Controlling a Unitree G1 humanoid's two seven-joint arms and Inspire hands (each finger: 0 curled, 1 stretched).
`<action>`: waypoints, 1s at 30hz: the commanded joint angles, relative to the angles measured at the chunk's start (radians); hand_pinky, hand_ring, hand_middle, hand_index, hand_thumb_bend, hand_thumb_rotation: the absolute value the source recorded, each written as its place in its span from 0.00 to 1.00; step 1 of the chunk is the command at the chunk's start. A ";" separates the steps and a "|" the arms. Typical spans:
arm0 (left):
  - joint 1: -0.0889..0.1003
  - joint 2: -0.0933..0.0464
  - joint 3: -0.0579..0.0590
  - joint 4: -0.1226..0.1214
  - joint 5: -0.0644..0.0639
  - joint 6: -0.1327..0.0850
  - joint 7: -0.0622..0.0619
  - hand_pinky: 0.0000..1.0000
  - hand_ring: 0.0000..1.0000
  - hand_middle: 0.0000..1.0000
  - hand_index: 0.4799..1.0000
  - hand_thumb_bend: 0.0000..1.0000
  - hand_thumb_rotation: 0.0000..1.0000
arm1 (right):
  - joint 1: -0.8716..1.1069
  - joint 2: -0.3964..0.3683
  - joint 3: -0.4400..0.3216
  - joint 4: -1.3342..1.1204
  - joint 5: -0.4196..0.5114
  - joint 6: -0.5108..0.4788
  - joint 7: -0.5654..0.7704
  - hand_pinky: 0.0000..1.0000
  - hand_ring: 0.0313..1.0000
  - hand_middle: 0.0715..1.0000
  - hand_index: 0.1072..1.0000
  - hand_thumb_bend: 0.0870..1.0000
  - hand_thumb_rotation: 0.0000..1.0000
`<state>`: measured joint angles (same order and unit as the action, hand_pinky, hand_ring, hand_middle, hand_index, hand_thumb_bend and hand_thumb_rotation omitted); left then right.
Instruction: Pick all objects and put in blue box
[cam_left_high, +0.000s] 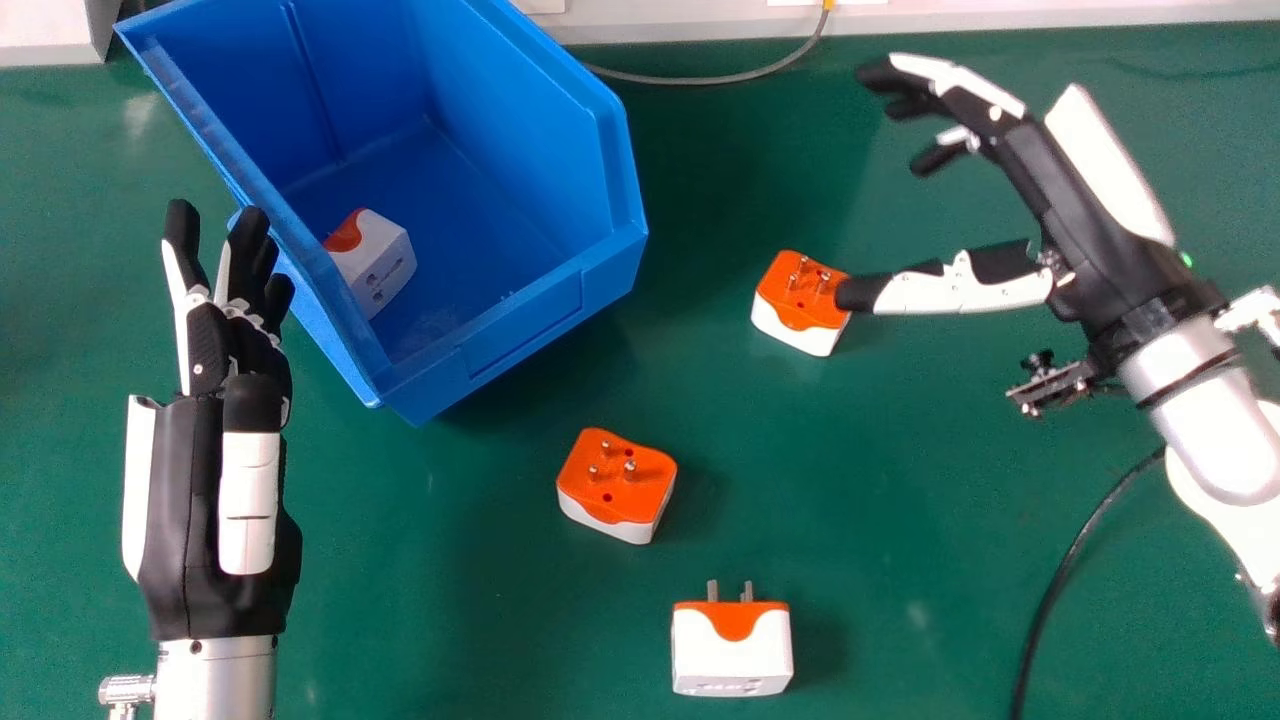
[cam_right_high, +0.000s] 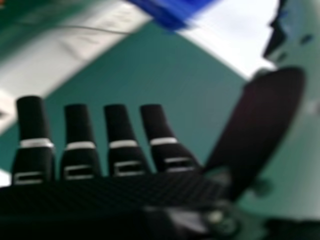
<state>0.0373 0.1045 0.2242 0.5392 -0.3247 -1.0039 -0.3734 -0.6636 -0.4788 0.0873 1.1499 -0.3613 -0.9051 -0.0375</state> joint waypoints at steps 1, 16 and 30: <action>0.001 0.007 0.004 -0.017 -0.001 -0.010 -0.004 1.00 1.00 0.99 0.95 0.81 0.91 | -0.075 -0.009 0.008 0.019 -0.010 0.025 -0.016 0.66 0.81 0.83 0.81 0.87 0.42; -0.001 -0.001 0.003 -0.005 -0.018 -0.020 -0.024 1.00 1.00 0.99 0.95 0.80 0.91 | -0.185 0.037 0.112 0.107 -0.089 0.170 -0.006 0.79 0.89 0.93 0.92 0.96 0.43; 0.000 -0.007 0.007 -0.008 -0.018 -0.022 -0.023 1.00 1.00 0.99 0.94 0.78 0.91 | -0.218 0.097 0.172 0.130 -0.123 0.242 0.019 0.88 0.99 1.00 0.99 1.00 0.42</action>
<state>0.0359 0.0967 0.2249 0.5419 -0.3362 -1.0052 -0.3930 -0.8414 -0.3784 0.2571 1.2849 -0.4842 -0.6645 -0.0139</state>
